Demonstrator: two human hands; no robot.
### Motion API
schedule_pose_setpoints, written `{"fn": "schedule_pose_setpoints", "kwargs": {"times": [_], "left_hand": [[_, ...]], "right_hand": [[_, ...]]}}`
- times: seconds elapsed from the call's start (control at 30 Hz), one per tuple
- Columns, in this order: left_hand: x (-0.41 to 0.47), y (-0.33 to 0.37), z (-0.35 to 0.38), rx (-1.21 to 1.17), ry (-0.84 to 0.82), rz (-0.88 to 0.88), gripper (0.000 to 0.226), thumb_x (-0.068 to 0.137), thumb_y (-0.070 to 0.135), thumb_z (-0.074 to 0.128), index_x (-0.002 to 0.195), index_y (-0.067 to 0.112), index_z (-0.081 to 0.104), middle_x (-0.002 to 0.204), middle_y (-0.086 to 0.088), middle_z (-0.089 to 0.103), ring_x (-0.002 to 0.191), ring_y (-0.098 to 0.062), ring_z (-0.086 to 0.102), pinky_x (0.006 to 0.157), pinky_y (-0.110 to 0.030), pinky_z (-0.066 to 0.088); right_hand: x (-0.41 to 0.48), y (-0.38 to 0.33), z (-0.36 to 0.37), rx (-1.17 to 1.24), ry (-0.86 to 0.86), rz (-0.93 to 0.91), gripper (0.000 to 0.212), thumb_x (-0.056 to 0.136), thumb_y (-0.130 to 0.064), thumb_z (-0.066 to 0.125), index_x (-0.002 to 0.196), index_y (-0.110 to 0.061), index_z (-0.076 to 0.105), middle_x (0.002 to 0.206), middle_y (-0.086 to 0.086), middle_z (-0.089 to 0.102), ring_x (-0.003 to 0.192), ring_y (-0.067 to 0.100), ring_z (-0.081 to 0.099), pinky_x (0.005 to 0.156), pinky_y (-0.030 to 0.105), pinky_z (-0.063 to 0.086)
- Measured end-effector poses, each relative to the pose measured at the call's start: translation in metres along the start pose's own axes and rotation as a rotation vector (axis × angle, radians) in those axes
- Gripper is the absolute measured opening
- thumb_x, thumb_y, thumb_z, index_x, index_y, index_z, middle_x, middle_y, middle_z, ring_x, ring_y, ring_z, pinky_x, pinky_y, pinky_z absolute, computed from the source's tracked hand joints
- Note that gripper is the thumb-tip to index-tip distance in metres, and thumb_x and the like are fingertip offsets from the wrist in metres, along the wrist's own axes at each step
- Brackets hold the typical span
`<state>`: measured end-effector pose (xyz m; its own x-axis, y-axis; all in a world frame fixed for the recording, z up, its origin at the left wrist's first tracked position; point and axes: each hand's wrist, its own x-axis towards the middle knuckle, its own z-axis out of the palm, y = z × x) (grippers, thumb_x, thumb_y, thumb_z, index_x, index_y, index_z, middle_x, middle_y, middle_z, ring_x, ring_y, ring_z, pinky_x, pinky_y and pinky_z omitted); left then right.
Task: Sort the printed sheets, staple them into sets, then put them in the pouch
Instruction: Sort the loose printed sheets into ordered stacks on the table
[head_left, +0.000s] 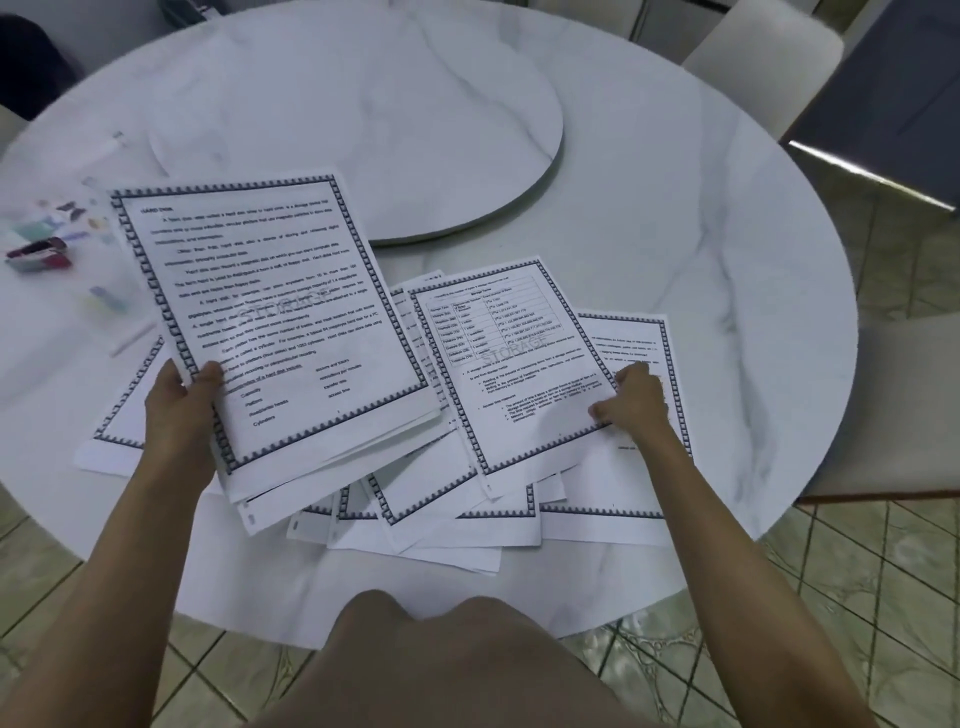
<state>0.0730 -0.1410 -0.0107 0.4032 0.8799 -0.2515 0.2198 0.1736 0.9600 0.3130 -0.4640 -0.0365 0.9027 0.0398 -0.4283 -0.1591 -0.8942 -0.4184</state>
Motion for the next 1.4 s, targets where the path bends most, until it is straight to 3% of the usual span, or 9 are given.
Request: {"fn": "schedule_pose_setpoints", "kwargs": {"times": [0.1,0.2,0.37,0.53,0.7,0.83,1.0,1.23,1.4], "left_hand": [[-0.002,-0.001,0.0,-0.016,0.021,-0.021,0.034,0.097,0.018,0.044,0.131,0.013,0.045,0.119,0.0,0.055,0.11,-0.022,0.054,0.097,-0.037,0.042],[-0.006,-0.002,0.0,-0.028,0.034,-0.041,0.034,0.097,0.019,0.044,0.13,0.012,0.046,0.119,-0.002,0.055,0.11,-0.024,0.054,0.098,-0.039,0.042],[-0.019,-0.01,0.007,-0.039,0.009,-0.093,0.035,0.098,0.014,0.041,0.132,0.008,0.045,0.123,-0.007,0.054,0.109,-0.023,0.053,0.092,-0.035,0.041],[-0.032,-0.03,0.012,0.019,-0.076,-0.163,0.035,0.098,0.013,0.042,0.131,0.004,0.046,0.13,-0.016,0.053,0.117,-0.033,0.053,0.093,-0.038,0.042],[-0.04,-0.035,0.026,0.049,-0.178,-0.206,0.037,0.097,0.015,0.044,0.132,0.003,0.044,0.128,-0.011,0.054,0.115,-0.029,0.053,0.101,-0.043,0.04],[-0.049,-0.038,0.043,0.085,-0.255,-0.219,0.033,0.098,0.012,0.042,0.129,0.002,0.046,0.12,-0.007,0.054,0.106,-0.023,0.053,0.092,-0.035,0.041],[-0.055,-0.041,0.052,0.135,-0.292,-0.255,0.035,0.097,0.011,0.043,0.132,0.004,0.045,0.128,-0.013,0.054,0.108,-0.027,0.054,0.091,-0.035,0.041],[-0.059,-0.041,0.057,0.229,-0.28,-0.213,0.037,0.099,0.023,0.04,0.133,0.011,0.044,0.128,-0.004,0.053,0.117,-0.021,0.05,0.1,-0.036,0.039],[-0.059,-0.041,0.059,0.246,-0.258,-0.239,0.047,0.097,0.037,0.039,0.138,0.013,0.039,0.143,-0.007,0.043,0.131,-0.027,0.039,0.106,-0.041,0.031]], "right_hand": [[0.002,0.005,-0.003,0.065,-0.019,-0.085,0.013,0.082,-0.002,0.059,0.094,-0.002,0.057,0.093,0.012,0.061,0.092,0.029,0.057,0.078,0.025,0.047],[0.003,0.009,-0.007,0.058,-0.019,-0.247,0.034,0.091,-0.005,0.048,0.059,-0.009,0.036,0.057,0.003,0.037,0.059,0.019,0.037,0.043,0.017,0.026],[0.006,0.015,-0.042,0.09,0.152,-0.354,0.022,0.093,-0.006,0.043,0.092,0.004,0.062,0.086,0.013,0.056,0.084,0.024,0.05,0.062,0.029,0.028],[0.015,0.024,-0.083,0.401,0.3,-0.28,0.022,0.092,-0.009,0.044,0.075,-0.005,0.058,0.074,0.014,0.056,0.064,0.018,0.046,0.055,0.023,0.036],[0.009,0.022,-0.08,0.641,0.195,-0.308,0.021,0.092,-0.013,0.046,0.08,0.002,0.055,0.072,0.013,0.048,0.068,0.02,0.041,0.06,0.028,0.035],[-0.006,0.014,-0.046,0.646,0.093,-0.293,0.021,0.093,-0.011,0.048,0.093,0.006,0.06,0.095,0.036,0.06,0.078,0.02,0.048,0.072,0.035,0.046],[-0.044,0.008,0.009,0.569,-0.117,-0.255,0.017,0.097,-0.012,0.044,0.099,-0.009,0.06,0.094,0.007,0.063,0.083,0.021,0.057,0.068,0.027,0.047],[-0.077,0.0,0.057,0.392,-0.279,-0.36,0.023,0.096,-0.014,0.044,0.084,0.004,0.052,0.067,0.004,0.044,0.061,0.014,0.037,0.056,0.027,0.026],[-0.073,0.003,0.044,0.388,-0.313,-0.35,0.012,0.095,-0.02,0.049,0.095,-0.013,0.058,0.079,-0.004,0.056,0.07,0.01,0.05,0.063,0.02,0.037]]}}
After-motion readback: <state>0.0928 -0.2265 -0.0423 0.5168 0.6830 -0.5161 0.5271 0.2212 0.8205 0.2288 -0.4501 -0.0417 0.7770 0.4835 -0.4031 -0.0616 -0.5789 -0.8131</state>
